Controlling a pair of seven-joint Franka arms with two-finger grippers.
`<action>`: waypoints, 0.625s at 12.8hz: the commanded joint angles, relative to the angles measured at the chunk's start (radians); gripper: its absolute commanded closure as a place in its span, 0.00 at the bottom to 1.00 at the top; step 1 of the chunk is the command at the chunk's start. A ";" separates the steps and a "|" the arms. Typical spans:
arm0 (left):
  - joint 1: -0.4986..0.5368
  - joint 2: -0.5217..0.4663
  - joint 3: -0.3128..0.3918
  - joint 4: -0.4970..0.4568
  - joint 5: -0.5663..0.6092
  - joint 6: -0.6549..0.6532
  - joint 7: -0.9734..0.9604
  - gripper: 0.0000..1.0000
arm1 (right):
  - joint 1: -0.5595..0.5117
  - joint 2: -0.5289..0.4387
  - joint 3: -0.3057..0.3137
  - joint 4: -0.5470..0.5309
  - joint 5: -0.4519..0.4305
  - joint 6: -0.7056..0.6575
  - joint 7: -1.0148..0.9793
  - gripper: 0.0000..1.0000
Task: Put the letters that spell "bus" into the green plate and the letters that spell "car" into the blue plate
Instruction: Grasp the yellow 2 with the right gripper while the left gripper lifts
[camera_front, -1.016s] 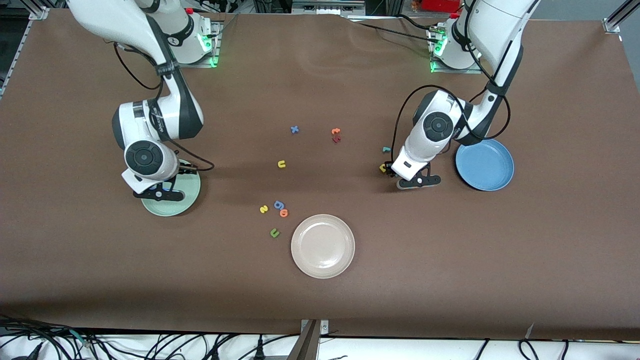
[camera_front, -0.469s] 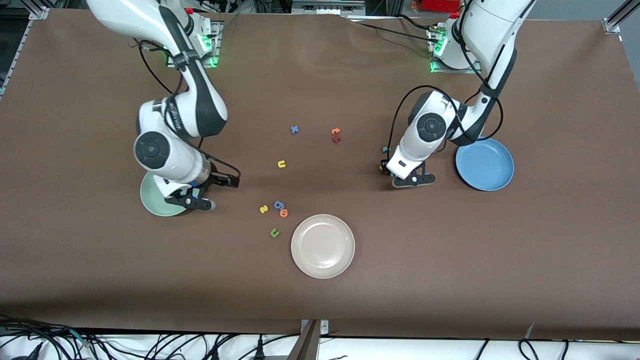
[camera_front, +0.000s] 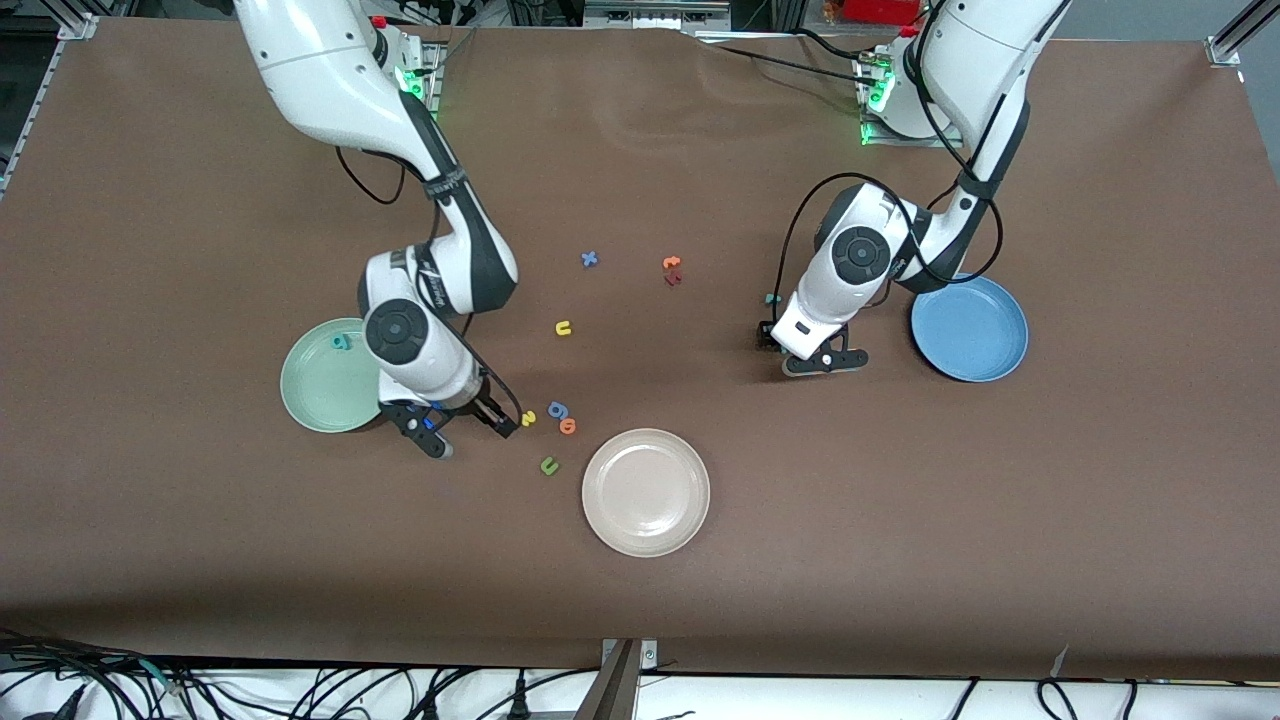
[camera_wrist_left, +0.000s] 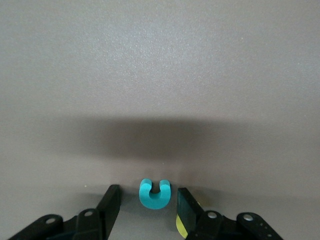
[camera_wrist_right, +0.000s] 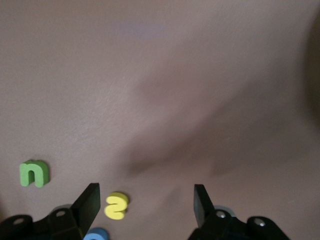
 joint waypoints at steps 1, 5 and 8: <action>-0.014 0.016 0.007 0.012 -0.013 0.008 0.001 0.43 | 0.027 0.052 -0.006 0.068 0.019 -0.009 0.056 0.20; -0.014 0.008 0.022 0.011 -0.004 0.006 0.013 0.43 | 0.060 0.090 -0.008 0.080 0.014 -0.006 0.073 0.25; -0.014 0.005 0.022 0.009 -0.003 0.005 0.013 0.43 | 0.062 0.096 -0.008 0.083 0.011 0.002 0.070 0.59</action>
